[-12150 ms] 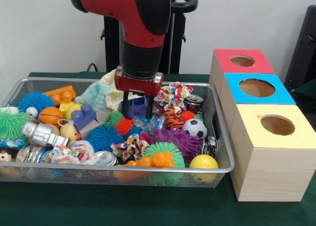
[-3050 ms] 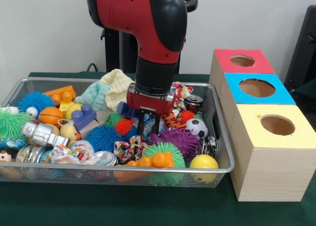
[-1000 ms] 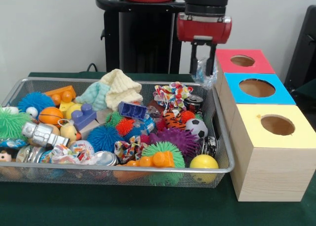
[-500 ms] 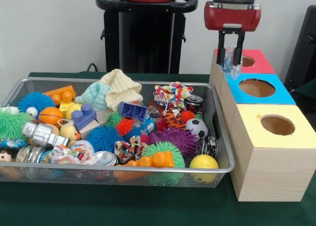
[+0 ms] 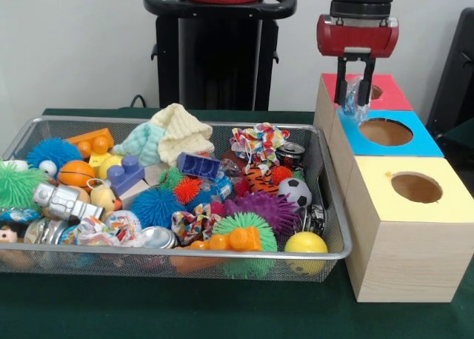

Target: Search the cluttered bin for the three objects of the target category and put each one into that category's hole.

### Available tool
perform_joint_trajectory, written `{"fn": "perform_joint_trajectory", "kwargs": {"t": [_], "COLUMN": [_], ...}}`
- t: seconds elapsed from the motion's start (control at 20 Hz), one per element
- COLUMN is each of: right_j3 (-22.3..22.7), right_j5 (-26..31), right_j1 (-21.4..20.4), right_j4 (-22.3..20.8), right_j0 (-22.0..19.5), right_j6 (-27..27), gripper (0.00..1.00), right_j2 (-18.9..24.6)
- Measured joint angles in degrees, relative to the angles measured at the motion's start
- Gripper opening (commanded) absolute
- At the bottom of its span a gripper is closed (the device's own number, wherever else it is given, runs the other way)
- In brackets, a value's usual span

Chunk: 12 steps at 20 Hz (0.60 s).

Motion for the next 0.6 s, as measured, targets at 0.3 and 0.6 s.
{"fn": "perform_joint_trajectory", "kwargs": {"t": [0.3,0.6], "right_j3": [0.5,0.5], "right_j5": [-3.6,-5.0], "right_j1": [2.3,3.1], "right_j4": [2.2,4.3], "right_j0": [1.9,4.2], "right_j6": [2.1,5.1], "gripper": [0.0,0.0], "right_j2": [0.0,-0.1]}}
